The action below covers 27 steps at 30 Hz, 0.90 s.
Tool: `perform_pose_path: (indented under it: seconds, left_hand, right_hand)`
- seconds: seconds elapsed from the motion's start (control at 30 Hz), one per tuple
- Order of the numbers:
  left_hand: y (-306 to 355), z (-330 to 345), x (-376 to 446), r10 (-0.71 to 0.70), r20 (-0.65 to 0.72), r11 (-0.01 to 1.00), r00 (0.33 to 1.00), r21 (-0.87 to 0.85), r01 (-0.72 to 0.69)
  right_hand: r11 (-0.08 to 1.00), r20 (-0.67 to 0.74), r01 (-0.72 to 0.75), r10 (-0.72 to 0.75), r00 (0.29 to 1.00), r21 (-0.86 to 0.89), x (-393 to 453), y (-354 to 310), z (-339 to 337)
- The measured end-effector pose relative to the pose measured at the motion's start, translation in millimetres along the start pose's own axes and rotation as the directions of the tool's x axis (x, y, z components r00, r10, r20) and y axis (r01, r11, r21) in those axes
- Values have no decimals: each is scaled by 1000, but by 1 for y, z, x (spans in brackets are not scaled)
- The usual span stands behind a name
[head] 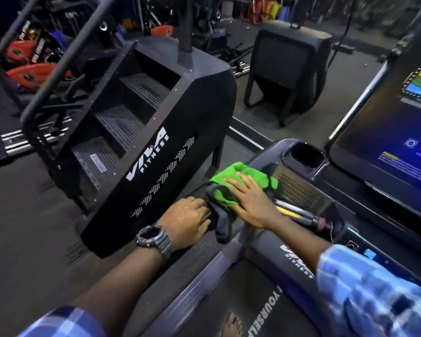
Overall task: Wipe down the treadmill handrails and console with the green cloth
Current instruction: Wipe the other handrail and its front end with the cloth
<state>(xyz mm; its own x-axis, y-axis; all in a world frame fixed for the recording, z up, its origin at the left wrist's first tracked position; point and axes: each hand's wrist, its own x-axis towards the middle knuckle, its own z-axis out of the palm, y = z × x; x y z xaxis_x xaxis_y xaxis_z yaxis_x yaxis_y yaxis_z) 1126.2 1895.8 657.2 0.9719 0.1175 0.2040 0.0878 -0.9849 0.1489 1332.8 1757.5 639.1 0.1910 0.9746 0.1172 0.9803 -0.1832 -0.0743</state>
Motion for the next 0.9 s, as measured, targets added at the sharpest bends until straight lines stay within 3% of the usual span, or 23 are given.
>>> perform_pose_path:
  seconds: [0.07,0.13,0.2,0.27,0.33,0.43,0.5,0.6,0.63,0.7,0.8,0.9]
  left_hand:
    - [2,0,-6,-27,31,999,999,-32,28]
    - [5,-1,-10,-55,89,997,994,-56,60]
    - [7,1,-13,-74,94,994,993,-78,81]
    - [8,0,-17,-87,89,991,992,-95,95]
    - [7,-2,-17,-94,90,990,991,-99,102]
    - [4,-3,-19,-94,105,989,990,-105,105]
    - [4,-2,-21,-117,112,983,987,-131,131]
    - [14,1,-21,-183,115,967,976,-156,199]
    - [17,0,-21,-211,112,962,971,-152,227]
    - [19,-2,-23,-257,111,950,960,-153,272]
    - [21,-4,-26,-258,114,949,959,-154,274]
    - [23,-4,-29,-289,59,944,955,-149,295]
  right_hand:
    - [994,-22,-92,91,996,-62,-1,16,-3]
    - [944,-32,-320,318,948,-83,25,17,-5]
    - [898,13,-427,431,902,-104,57,-5,-7]
    - [933,31,-338,343,939,-122,69,-38,-3]
    - [983,11,-182,183,983,-22,52,-58,2]
    - [992,-28,-76,79,996,98,7,-43,4]
    - [985,-4,-165,165,986,48,5,-26,-1]
    - [899,-16,-434,434,901,-56,46,-30,-5]
    - [886,-23,-461,461,887,-55,59,-42,-3]
    - [917,-40,-399,398,916,1,65,-65,7]
    - [965,-128,-174,201,971,196,15,-72,21]
    - [955,-178,-163,210,961,250,-13,-45,18]
